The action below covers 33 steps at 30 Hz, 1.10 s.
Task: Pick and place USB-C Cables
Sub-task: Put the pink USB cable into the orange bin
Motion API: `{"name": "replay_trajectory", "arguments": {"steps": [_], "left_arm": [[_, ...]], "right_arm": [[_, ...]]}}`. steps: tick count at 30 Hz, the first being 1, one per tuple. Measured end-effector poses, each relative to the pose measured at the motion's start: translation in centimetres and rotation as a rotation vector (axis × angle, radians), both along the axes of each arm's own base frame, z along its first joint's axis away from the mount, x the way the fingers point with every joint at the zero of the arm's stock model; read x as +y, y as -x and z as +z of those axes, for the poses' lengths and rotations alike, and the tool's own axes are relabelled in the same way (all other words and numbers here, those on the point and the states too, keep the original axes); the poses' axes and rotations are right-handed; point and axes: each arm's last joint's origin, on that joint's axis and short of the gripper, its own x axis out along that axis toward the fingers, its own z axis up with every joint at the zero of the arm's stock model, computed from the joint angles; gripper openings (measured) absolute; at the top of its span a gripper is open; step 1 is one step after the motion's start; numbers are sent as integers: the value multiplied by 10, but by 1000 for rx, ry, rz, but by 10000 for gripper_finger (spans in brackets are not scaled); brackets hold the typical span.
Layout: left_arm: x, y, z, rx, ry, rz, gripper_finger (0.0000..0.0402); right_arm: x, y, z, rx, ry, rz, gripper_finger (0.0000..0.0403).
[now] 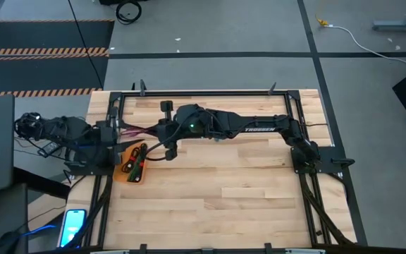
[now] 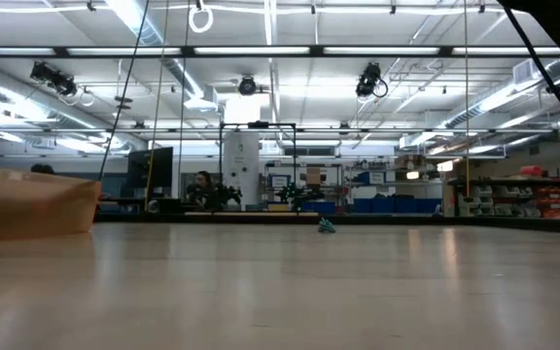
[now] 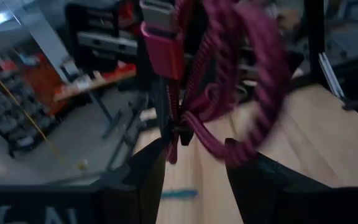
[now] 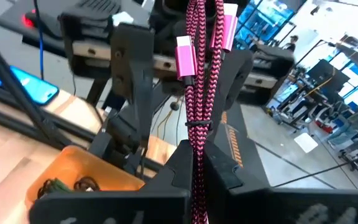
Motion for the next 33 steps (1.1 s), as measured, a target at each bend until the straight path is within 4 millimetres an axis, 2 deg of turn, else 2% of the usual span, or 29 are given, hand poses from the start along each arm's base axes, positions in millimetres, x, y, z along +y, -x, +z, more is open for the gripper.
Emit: {"name": "replay_trajectory", "arguments": {"steps": [4, 8, 16, 33], "left_arm": [[-1, -2, 2, -55, -31, 7, 172], [-1, -2, 4, -71, -22, 11, 172], [0, -1, 8, -107, -13, 12, 172], [-2, -9, 3, -71, 12, 60, 172]], "right_arm": [[0, 1, 3, -14, -16, 7, 16], [0, -2, -7, 34, -15, 7, 16], [0, -1, -4, 27, -19, 6, 16], [1, -1, -2, 4, -20, 10, 16]]}}
